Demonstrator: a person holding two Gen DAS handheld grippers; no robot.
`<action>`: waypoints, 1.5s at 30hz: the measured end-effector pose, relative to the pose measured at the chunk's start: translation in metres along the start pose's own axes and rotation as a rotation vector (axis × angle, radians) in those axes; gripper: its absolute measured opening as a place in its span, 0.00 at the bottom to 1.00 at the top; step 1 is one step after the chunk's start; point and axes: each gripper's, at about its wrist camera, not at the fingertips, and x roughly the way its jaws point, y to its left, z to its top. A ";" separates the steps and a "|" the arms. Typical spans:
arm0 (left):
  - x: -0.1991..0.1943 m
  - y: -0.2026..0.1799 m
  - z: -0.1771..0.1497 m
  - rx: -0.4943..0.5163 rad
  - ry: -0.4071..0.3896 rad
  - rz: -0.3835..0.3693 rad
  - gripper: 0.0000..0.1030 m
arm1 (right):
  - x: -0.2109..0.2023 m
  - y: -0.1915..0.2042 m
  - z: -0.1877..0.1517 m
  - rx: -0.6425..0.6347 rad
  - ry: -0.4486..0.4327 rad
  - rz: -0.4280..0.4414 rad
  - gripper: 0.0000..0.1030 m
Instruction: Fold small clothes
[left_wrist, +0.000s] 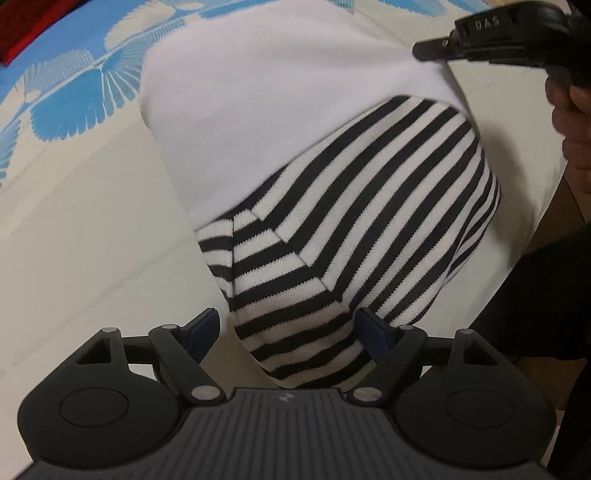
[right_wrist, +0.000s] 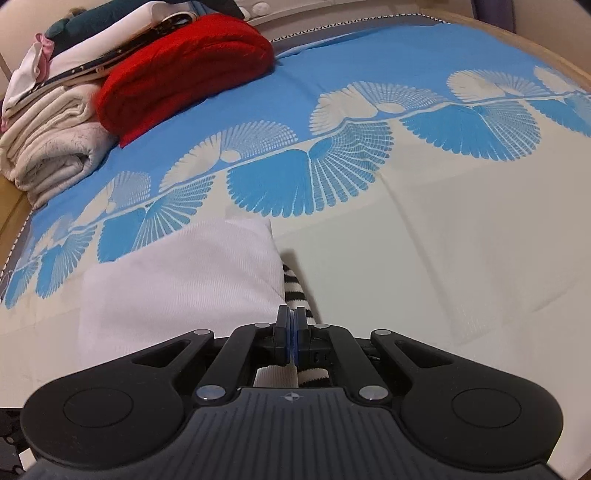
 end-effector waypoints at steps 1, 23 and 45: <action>-0.002 0.002 0.000 -0.006 -0.005 -0.001 0.83 | -0.001 0.000 0.000 0.003 0.001 0.008 0.00; -0.029 0.044 0.016 -0.255 -0.163 -0.027 0.84 | -0.001 -0.020 -0.028 -0.025 0.249 0.215 0.34; -0.021 0.102 0.046 -0.735 -0.307 -0.113 0.84 | -0.020 -0.027 -0.063 -0.278 0.338 0.212 0.03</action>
